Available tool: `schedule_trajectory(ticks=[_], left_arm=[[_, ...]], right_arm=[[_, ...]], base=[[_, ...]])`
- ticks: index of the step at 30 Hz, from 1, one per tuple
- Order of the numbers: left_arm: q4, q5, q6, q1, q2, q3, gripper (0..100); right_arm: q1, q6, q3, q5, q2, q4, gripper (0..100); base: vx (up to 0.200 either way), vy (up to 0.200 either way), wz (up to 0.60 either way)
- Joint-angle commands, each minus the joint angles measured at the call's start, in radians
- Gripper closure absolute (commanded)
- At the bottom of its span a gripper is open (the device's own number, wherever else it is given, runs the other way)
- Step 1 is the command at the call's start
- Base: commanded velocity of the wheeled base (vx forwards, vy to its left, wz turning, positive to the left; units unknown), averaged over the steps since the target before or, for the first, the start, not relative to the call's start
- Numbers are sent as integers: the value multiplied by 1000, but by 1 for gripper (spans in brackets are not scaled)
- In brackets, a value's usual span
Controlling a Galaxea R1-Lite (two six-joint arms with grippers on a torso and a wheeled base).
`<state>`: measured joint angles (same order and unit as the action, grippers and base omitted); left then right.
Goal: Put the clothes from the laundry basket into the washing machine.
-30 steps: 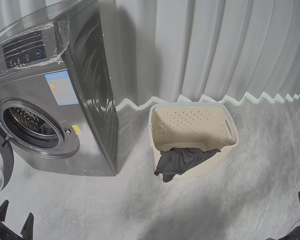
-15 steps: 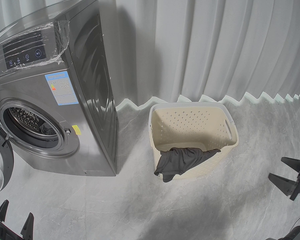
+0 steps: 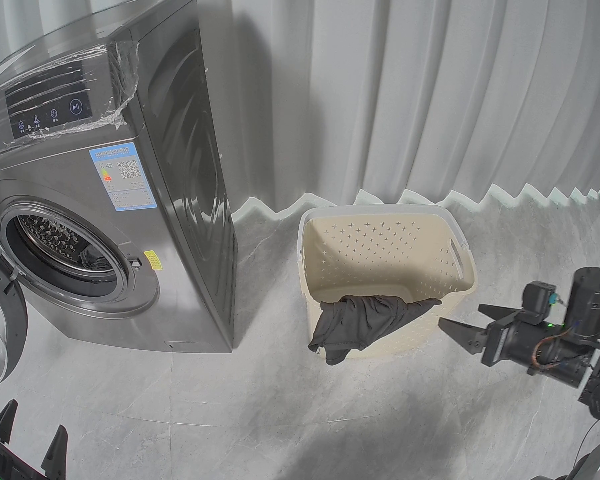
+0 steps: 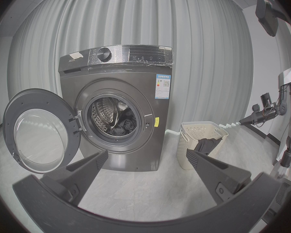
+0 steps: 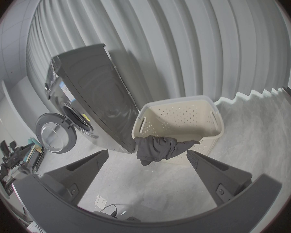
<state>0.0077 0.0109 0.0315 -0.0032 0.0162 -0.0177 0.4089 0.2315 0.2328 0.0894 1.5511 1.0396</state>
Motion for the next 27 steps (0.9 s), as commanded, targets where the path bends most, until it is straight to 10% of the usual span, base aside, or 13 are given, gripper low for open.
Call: schedule_trajectory(ticks=[1,15,27], left_arm=[[0,0,1,0,-16,15,0],[0,0,1,0,-16,15,0],[0,0,2,0,-16,15,0]], right_arm=[[90,40,63,-82,307,108,0],[143,117,263,-223,573,91,0],[140,169,497,-240,805,86,0]], base=[[0,0,0],[0,0,0],[0,0,0]])
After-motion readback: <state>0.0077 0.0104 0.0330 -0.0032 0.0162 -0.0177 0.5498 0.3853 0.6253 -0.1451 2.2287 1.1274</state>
